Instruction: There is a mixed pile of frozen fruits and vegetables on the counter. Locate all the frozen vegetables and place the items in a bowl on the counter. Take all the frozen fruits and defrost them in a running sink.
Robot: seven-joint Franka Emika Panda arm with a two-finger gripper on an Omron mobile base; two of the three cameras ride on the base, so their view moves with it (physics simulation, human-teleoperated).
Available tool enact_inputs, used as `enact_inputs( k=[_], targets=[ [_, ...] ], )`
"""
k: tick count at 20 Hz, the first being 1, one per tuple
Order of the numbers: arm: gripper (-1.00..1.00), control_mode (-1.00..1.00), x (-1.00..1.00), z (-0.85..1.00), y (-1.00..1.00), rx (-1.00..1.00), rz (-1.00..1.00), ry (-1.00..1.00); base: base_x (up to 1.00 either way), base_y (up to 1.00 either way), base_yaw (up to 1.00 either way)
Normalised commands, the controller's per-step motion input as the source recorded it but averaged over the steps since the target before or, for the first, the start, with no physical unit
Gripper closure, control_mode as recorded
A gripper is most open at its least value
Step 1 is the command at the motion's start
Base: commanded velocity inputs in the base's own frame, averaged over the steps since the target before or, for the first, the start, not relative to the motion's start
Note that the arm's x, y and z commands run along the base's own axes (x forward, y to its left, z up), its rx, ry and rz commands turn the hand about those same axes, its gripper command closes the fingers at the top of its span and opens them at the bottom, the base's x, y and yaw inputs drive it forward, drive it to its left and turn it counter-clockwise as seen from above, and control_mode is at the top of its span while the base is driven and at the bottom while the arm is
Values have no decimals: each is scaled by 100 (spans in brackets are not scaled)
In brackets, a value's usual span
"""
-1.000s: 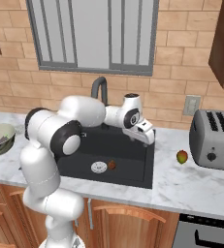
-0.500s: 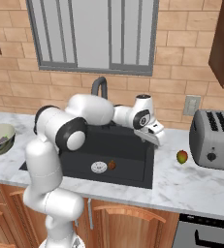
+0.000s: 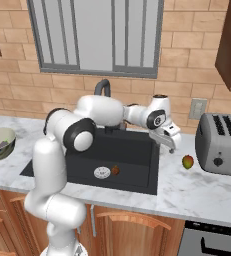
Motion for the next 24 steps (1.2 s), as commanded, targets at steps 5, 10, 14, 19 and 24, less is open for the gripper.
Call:
enact_inputs(
  k=[5, 10, 14, 19, 24],
  targets=[
    [-100, -100, -11, 2, -47, 3, -8, 4, 0, 0, 0],
    [-100, -100, -11, -5, -43, 1, -7, 1, 0, 0, 0],
    [-100, -100, -14, -6, -32, 0, -4, 0, 0, 0, 0],
    [-100, -100, -13, -16, -4, 0, -1, -1, 0, 0, 0],
    [-100, -100, 0, -20, -1, 0, -2, -9, 0, 0, 0]
  ],
)
